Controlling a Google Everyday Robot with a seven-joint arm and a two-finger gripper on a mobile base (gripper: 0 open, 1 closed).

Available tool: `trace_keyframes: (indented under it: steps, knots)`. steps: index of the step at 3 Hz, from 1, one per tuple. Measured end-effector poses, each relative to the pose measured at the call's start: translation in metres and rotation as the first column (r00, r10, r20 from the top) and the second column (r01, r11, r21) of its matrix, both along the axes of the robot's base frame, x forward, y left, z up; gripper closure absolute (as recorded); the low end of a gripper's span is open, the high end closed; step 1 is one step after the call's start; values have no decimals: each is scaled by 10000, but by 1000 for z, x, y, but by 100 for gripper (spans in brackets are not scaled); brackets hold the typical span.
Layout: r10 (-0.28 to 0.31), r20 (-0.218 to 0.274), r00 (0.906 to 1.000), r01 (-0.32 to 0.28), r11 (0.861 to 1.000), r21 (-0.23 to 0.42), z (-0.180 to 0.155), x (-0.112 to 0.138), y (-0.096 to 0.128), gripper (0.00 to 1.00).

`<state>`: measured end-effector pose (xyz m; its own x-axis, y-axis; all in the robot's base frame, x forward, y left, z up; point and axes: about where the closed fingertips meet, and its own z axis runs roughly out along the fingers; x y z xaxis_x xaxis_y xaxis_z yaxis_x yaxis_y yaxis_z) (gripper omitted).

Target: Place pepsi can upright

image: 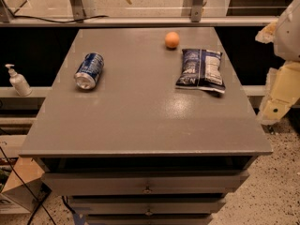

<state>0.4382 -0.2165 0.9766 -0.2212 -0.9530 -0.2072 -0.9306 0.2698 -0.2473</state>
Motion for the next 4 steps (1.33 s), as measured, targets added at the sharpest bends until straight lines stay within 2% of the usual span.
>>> trace_keyframes:
  steps: [2, 3, 4]
  knots:
    - [109, 11, 9999, -109, 9998, -164, 0, 5, 8, 0]
    - [558, 92, 9984, -560, 9981, 242, 3, 23, 38, 0]
    - [559, 93, 9984, -561, 9981, 243, 3, 23, 38, 0]
